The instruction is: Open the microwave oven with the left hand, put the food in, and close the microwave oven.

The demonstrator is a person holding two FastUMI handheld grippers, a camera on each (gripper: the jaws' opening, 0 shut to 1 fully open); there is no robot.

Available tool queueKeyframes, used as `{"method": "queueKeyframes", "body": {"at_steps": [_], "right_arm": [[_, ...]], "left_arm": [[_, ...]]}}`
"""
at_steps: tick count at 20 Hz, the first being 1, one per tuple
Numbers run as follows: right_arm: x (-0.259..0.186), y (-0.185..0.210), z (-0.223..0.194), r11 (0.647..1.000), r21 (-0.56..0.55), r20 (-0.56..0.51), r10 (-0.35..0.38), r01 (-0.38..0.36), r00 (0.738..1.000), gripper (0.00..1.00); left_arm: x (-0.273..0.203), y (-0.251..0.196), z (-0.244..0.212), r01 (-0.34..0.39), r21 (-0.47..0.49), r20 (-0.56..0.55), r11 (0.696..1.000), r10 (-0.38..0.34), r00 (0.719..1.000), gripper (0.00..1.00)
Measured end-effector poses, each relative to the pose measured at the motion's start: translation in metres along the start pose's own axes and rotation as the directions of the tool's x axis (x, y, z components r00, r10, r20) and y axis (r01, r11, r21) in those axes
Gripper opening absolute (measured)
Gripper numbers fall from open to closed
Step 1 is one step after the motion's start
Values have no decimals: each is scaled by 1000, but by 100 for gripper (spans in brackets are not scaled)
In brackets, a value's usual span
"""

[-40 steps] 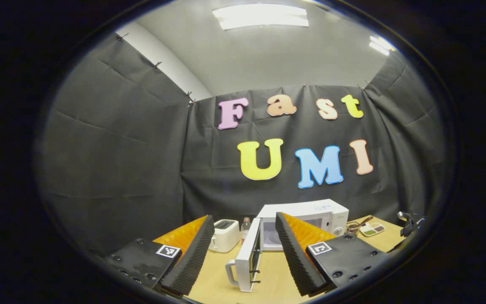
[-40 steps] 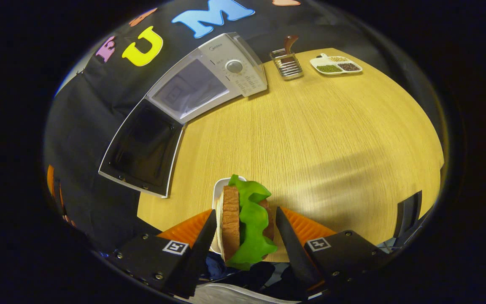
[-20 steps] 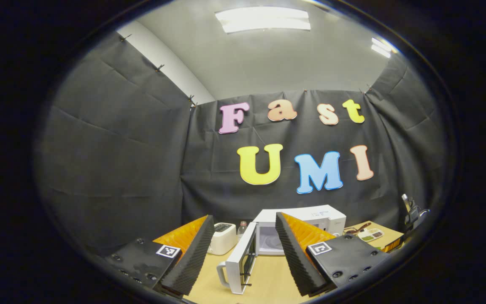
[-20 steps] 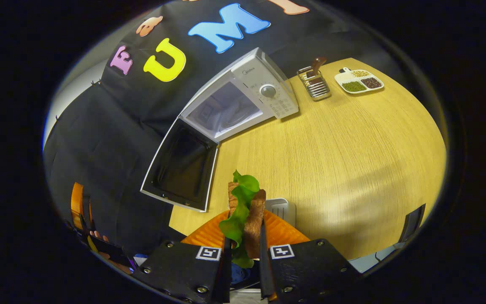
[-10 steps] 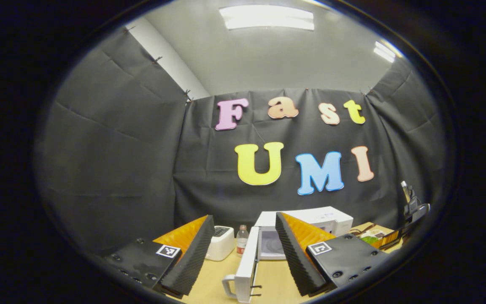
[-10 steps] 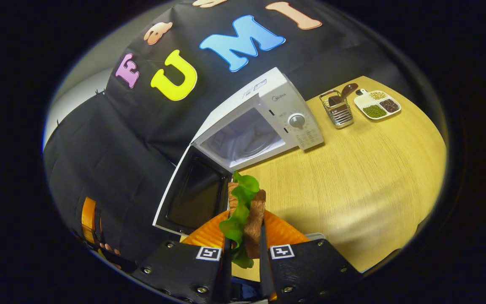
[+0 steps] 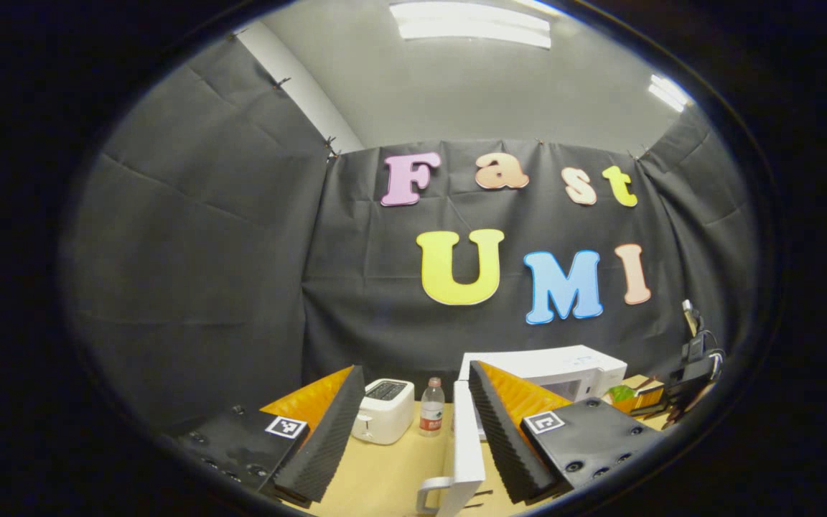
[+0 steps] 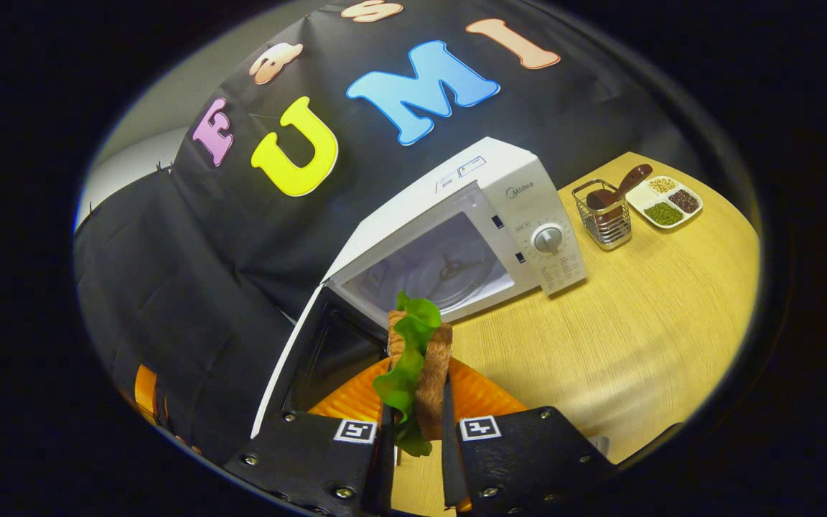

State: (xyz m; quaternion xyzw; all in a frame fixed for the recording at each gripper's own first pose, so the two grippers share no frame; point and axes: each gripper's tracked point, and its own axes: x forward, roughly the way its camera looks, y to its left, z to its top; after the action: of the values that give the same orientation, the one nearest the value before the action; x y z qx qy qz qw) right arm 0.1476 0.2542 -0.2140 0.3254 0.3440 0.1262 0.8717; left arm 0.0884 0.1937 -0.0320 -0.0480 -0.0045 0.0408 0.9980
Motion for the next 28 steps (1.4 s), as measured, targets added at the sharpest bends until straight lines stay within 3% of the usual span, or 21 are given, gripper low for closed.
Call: {"method": "queueKeyframes", "body": {"at_steps": [10,14,21,28], "right_arm": [[87,-8,19,997,58,131,-60,52,990,27],[120,-9,23,997,23,177,-75,72,981,28],[179,0,40,997,50,270,-63,52,961,29],[228,-20,39,995,56,273,-97,85,957,29]], "left_arm": [[38,42,-24,-19,23,-48,1000,20,999,95],[48,55,-27,-36,48,-56,998,39,998,94],[51,74,-40,-61,93,-96,994,70,993,95],[48,92,-55,-103,113,-122,988,117,986,94]]}}
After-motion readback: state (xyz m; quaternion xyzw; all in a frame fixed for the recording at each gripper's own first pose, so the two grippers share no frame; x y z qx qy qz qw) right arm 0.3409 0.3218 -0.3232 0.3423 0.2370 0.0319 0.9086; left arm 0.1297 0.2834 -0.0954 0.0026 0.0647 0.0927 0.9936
